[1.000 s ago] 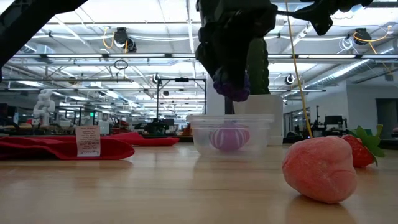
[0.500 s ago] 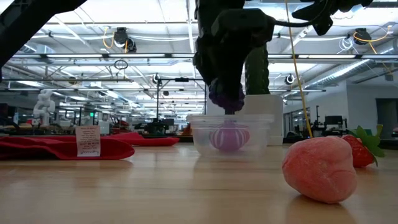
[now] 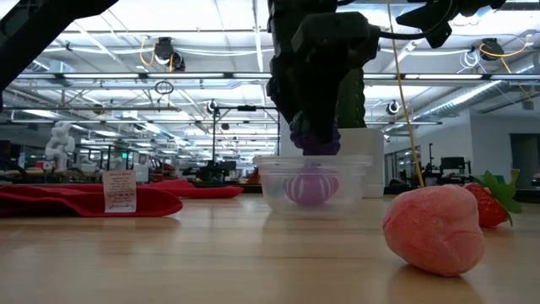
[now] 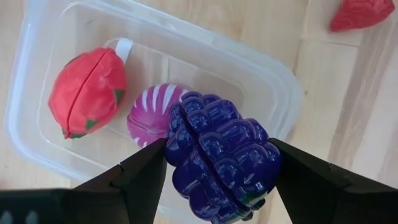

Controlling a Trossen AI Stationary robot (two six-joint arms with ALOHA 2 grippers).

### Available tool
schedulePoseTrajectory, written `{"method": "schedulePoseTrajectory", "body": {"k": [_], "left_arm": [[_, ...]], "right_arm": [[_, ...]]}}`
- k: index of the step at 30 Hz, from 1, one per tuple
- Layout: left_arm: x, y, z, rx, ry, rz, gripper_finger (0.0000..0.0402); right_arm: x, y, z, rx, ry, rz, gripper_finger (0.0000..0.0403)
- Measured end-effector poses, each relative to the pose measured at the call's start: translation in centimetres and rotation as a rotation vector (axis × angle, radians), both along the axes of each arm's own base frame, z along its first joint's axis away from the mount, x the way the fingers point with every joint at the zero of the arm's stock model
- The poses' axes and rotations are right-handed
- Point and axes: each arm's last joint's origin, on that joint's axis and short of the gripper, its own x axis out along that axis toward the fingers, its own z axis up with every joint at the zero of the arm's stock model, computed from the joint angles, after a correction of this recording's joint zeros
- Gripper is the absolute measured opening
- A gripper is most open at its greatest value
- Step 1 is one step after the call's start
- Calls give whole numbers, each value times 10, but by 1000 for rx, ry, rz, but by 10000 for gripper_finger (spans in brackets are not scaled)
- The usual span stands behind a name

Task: Pick and placing Produce into tupperware
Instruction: Put the blue grapes into the transparent bin

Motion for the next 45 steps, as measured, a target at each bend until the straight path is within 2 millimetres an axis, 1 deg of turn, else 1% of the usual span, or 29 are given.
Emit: {"method": "schedulePoseTrajectory", "body": {"k": [4,11,20,26,45], "left_arm": [[0,-3,0,2,-1,-17,271],[0,-3,0,4,1,-28,271],[3,-2,-13,4,31,-51,271],[4,1,-13,8,22,-43,271],[11,0,-12,-10,-49,3,271]], "right_arm": [[0,0,0,0,0,0,185],[0,0,0,0,1,0,185],[0,0,0,0,0,0,185],[0,0,0,0,0,0,185],[0,0,0,0,0,0,185]]}}
